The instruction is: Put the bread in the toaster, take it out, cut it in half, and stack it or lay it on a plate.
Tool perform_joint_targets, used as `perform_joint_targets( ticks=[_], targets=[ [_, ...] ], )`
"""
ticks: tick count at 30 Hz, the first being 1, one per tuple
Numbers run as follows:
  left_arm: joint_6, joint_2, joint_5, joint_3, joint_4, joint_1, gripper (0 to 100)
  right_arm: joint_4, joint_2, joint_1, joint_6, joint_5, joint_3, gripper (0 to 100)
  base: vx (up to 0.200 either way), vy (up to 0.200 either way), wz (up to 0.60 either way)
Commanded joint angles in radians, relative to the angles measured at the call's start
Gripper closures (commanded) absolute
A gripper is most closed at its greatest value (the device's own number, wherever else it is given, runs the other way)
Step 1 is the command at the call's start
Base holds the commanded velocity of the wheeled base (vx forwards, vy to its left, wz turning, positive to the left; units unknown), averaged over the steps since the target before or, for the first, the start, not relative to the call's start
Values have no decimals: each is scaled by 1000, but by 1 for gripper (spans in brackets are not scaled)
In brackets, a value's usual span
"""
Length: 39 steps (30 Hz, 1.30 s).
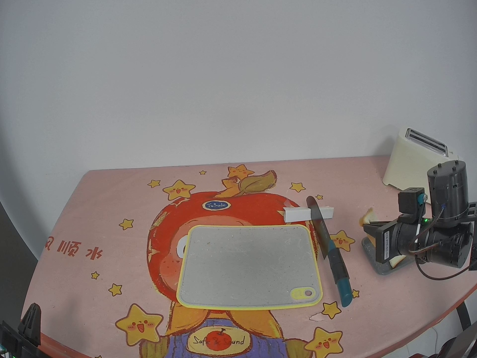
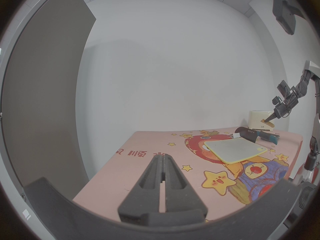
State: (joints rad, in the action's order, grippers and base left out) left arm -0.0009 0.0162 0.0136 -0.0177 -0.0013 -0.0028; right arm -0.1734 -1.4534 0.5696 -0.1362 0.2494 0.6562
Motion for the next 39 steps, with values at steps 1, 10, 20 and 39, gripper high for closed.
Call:
perform_joint_targets(
  ticks=[1, 10, 20, 39],
  targets=[
    [-1, -16, 0, 18, 0, 0, 100, 0, -1, -4, 0, 4, -1, 100, 0, -200, 0],
    [-1, -16, 0, 18, 0, 0, 100, 0, -7, -42, 49, 5, -17, 100, 0, -89, 0],
    [-2, -16, 0, 18, 0, 1, 100, -3, -61, -31, 49, 54, -32, 100, 0, 0, 0],
    [-1, -16, 0, 18, 0, 0, 100, -1, -137, 23, 6, 85, -32, 100, 0, 0, 0]
  ],
)
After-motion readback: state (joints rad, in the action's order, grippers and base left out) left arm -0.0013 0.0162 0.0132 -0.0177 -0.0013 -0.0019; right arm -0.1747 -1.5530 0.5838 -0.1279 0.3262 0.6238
